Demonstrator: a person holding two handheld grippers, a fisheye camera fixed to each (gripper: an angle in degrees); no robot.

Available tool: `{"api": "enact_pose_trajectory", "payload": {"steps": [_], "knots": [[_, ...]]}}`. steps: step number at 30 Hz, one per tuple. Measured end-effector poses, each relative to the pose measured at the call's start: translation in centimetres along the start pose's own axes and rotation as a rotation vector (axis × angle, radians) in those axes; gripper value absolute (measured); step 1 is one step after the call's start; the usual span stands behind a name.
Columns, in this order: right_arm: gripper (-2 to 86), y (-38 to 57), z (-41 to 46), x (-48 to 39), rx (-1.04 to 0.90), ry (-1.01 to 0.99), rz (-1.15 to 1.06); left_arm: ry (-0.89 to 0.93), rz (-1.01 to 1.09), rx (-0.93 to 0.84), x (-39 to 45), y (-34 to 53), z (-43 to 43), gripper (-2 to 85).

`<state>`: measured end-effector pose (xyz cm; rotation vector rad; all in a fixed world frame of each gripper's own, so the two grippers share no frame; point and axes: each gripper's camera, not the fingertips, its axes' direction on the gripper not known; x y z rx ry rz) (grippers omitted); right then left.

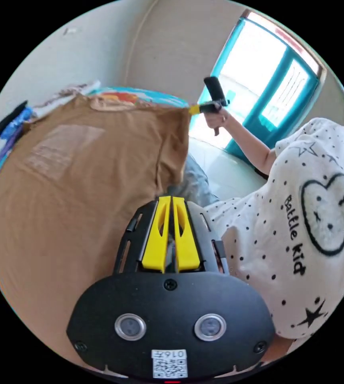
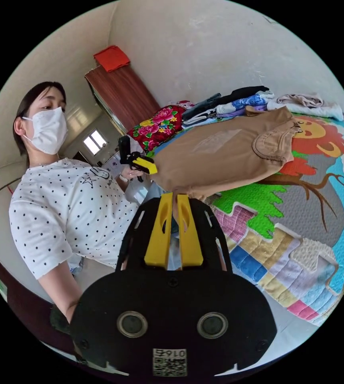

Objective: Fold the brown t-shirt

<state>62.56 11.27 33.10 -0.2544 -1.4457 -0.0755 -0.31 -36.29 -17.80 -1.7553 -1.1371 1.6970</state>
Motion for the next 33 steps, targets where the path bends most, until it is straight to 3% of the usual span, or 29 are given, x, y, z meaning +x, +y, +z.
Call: {"api": "enact_pose_trajectory", "payload": {"steps": [2,4,8,14,17,23,29,31,33], "knots": [[0.5,-0.6,-0.5,0.6,0.038,-0.016,0.021,0.155,-0.015,-0.148,0.0,-1.7,4.1,-0.5],[0.4,-1.1,-0.7,0.9,0.053,-0.015,0.031,0.247,-0.056,-0.180,-0.3,-3.0,7.0,-0.3],[0.2,-2.2,-0.7,1.1,0.044,-0.015,0.035,0.122,-0.127,-0.111,-0.6,-5.5,8.2,1.8],[0.1,-3.3,-0.9,0.7,0.037,-0.007,-0.002,-0.014,-0.142,-0.290,-1.4,-6.9,10.4,6.3],[0.1,-3.7,-0.9,0.5,0.035,-0.011,-0.018,0.027,-0.201,-0.307,-2.6,-6.7,11.0,8.1],[0.1,-4.4,-0.4,0.4,0.033,-0.014,-0.030,0.225,-0.392,-0.114,-6.3,-5.8,10.3,3.8],[0.2,-5.2,-0.7,0.5,0.035,-0.022,-0.039,0.363,-0.209,-0.020,-5.9,-6.5,5.7,-0.8],[0.2,-5.8,-0.9,0.8,0.040,-0.041,-0.036,0.450,-0.229,0.075,-7.3,-6.4,3.1,-0.9],[0.3,-6.9,-1.2,2.1,0.057,-0.075,0.047,0.617,-0.385,0.283,-11.5,-5.2,-0.1,-0.9]]}}
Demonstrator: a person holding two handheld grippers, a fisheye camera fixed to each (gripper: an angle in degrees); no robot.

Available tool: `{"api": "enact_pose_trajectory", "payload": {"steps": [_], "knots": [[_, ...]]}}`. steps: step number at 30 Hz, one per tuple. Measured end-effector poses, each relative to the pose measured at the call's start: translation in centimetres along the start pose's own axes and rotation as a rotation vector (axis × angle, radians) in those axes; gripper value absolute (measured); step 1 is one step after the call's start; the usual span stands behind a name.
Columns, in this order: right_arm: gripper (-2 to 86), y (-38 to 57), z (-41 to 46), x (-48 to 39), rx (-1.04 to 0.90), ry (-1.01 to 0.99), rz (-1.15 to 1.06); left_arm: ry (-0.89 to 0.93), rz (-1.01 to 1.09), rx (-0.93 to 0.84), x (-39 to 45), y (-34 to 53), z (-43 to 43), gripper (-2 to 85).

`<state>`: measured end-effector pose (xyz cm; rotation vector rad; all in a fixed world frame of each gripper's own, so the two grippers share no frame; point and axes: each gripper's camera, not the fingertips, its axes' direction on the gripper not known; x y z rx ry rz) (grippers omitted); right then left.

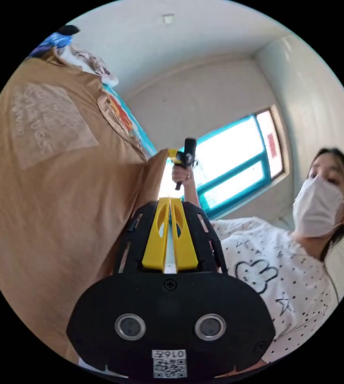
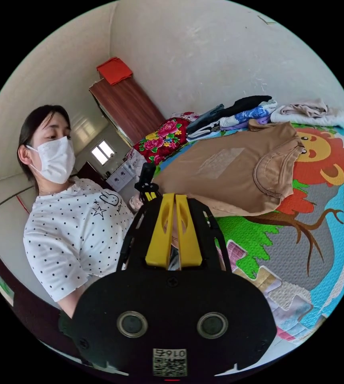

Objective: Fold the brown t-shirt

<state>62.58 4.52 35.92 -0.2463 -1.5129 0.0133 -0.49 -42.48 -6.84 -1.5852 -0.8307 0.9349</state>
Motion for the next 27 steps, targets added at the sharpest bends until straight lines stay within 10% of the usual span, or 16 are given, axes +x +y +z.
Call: {"api": "enact_pose_trajectory", "payload": {"steps": [8,15,27], "knots": [[1.9,-4.3,0.9,8.7,0.053,0.059,0.533,-0.024,-0.091,0.288,-1.7,1.8,-8.1,0.3],[5.4,-6.6,3.2,4.1,-0.042,0.116,0.251,-0.694,0.461,-0.064,10.6,3.5,3.4,6.8],[12.3,3.1,9.0,-9.1,-0.166,0.572,-0.025,-0.872,0.478,-0.144,11.6,2.5,10.5,7.1]]}}
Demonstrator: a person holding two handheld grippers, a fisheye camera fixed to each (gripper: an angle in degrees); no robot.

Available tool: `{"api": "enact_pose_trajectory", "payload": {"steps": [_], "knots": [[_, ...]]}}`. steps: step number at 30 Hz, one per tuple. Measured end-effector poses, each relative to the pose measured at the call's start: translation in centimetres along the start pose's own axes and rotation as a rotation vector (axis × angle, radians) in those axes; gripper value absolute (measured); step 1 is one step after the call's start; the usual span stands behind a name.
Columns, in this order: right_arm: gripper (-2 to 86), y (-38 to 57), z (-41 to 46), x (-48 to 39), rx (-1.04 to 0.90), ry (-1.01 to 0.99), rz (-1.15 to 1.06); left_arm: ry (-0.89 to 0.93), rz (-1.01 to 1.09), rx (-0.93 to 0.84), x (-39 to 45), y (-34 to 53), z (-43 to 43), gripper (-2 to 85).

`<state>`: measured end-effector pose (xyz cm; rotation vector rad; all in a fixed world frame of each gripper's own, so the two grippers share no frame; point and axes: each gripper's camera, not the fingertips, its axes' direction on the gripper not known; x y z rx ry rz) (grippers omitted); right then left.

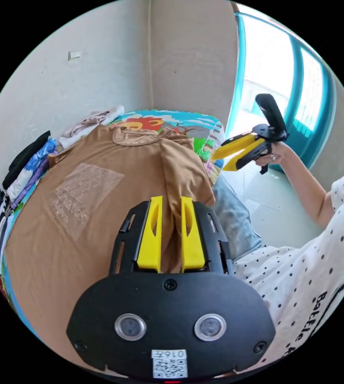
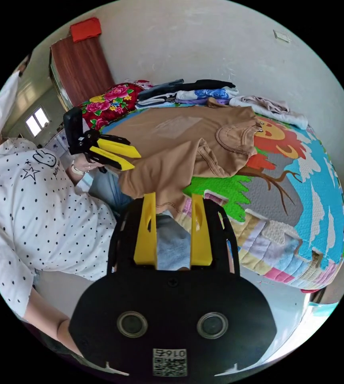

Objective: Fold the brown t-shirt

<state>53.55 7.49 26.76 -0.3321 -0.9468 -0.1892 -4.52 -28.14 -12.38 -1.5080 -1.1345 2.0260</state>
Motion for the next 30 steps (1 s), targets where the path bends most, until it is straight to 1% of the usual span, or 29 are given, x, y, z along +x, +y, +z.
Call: {"api": "enact_pose_trajectory", "payload": {"steps": [2,4,5,7,9,11,12,14,15,16,17,19,21,24,27,29,30], "knots": [[11.7,1.2,0.2,-1.2,0.043,0.026,0.062,0.021,-0.048,-0.023,-0.6,-0.2,0.4,6.8],[11.2,1.7,0.8,-1.6,0.036,0.076,0.123,0.065,-0.083,-0.022,-1.0,-0.2,0.2,6.4],[10.9,2.0,1.2,-2.0,0.041,0.115,0.141,0.078,-0.090,-0.015,-1.2,-0.2,0.0,6.3],[10.5,2.0,2.1,-2.6,0.050,0.117,0.142,0.089,-0.104,-0.006,-1.4,0.1,-0.2,6.1],[9.4,1.7,3.0,-2.6,0.048,0.046,0.150,0.112,-0.118,0.004,-1.6,0.6,-0.6,5.6],[2.7,1.0,3.4,-2.7,0.039,-0.043,0.134,0.124,-0.122,0.013,-1.7,1.1,-1.2,4.7],[1.9,0.8,3.2,-2.9,0.046,-0.069,0.107,0.121,-0.129,0.025,-1.8,1.6,-1.8,4.1],[0.4,0.2,0.8,-3.7,0.139,-0.224,-0.045,0.096,-0.142,0.047,-1.8,2.4,-3.0,3.4],[0.3,0.0,0.1,-3.7,0.179,-0.262,-0.077,0.079,-0.162,0.068,-1.9,3.1,-3.8,3.0],[0.0,-0.5,-1.4,-3.6,0.271,-0.320,-0.110,0.073,-0.173,0.078,-2.0,3.5,-4.2,2.8],[-0.1,-1.3,-2.6,-3.1,0.357,-0.367,-0.122,0.066,-0.198,0.097,-2.2,4.2,-4.9,2.3],[-0.2,-3.2,-3.6,-2.2,0.436,-0.426,-0.125,0.057,-0.238,0.123,-2.6,5.2,-5.9,1.8],[-0.1,-5.9,-3.7,-1.3,0.452,-0.447,-0.107,0.039,-0.276,0.150,-3.0,6.3,-7.0,1.6],[0.3,-11.4,-2.1,-0.3,0.408,-0.444,-0.030,-0.010,-0.320,0.159,-3.3,7.4,-8.1,1.7],[1.9,-17.0,1.5,0.1,0.282,-0.416,0.088,-0.061,-0.375,0.169,-3.6,8.7,-9.2,2.2],[6.9,-20.3,4.7,-0.1,0.106,-0.303,0.160,-0.079,-0.411,0.169,-3.8,9.6,-9.8,2.7],[9.1,-20.8,5.2,-0.3,0.077,-0.265,0.168,-0.082,-0.430,0.166,-4.0,10.2,-10.2,3.1]]}}
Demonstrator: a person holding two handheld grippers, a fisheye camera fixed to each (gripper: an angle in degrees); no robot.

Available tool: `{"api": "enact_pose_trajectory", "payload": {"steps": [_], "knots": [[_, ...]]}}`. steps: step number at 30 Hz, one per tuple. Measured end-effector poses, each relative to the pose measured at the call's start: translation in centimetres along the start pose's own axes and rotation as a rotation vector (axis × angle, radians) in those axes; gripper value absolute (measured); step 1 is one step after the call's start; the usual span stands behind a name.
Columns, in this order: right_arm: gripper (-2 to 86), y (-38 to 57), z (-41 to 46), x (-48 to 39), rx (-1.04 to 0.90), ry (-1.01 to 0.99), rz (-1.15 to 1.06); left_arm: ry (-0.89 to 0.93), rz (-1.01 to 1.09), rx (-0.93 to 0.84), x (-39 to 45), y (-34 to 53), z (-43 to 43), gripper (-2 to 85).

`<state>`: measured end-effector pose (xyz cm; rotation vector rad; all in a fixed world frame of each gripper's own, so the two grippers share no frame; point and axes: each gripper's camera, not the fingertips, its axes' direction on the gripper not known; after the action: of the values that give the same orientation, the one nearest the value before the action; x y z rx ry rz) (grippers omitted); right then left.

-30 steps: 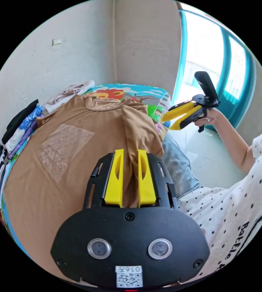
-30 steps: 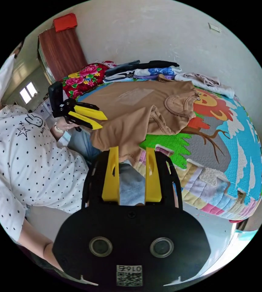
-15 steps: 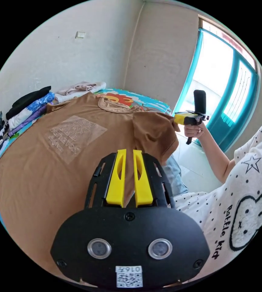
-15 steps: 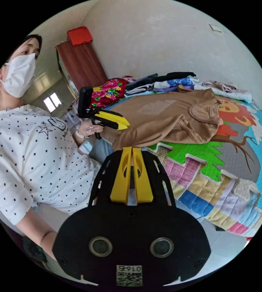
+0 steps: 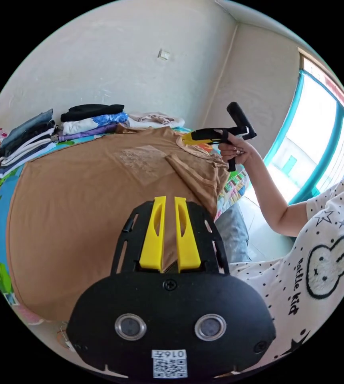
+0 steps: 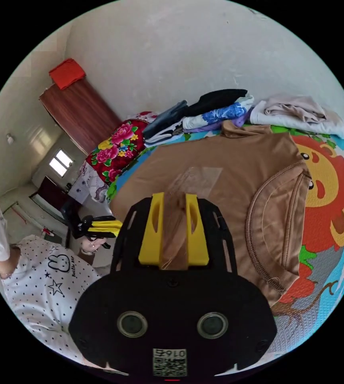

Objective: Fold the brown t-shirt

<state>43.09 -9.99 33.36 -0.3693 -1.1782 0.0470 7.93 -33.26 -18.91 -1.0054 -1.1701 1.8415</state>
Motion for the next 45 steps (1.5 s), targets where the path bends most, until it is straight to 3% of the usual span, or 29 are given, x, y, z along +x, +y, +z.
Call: {"api": "enact_pose_trajectory", "payload": {"steps": [5,10,16,19,26,36,42,45], "knots": [[13.1,-0.7,-0.3,-2.0,0.033,0.352,0.009,0.080,-0.014,-0.060,-0.5,0.7,0.4,5.4],[11.2,0.7,-1.7,-2.7,-0.019,0.491,-0.037,0.179,0.091,-0.108,2.4,-0.9,2.7,6.8],[11.7,3.7,-2.6,-3.2,-0.105,0.397,-0.085,0.199,0.220,-0.246,7.1,-2.5,5.9,10.5],[11.8,5.1,-2.8,-4.6,-0.100,0.326,-0.170,0.090,0.257,-0.217,9.1,-2.3,6.0,9.0],[11.5,5.3,-1.4,-7.1,-0.134,0.365,-0.246,-0.153,0.304,-0.148,10.2,-2.1,4.9,8.3],[11.1,4.4,0.3,-8.4,-0.181,0.435,-0.246,-0.069,-0.005,-0.079,4.0,-1.0,1.8,6.1],[10.9,3.7,0.4,-9.0,-0.153,0.418,-0.255,0.109,0.150,-0.071,7.9,-1.9,2.5,7.9],[10.8,3.1,0.8,-9.2,-0.153,0.403,-0.252,0.049,0.322,-0.039,12.4,-2.5,3.0,8.3]]}}
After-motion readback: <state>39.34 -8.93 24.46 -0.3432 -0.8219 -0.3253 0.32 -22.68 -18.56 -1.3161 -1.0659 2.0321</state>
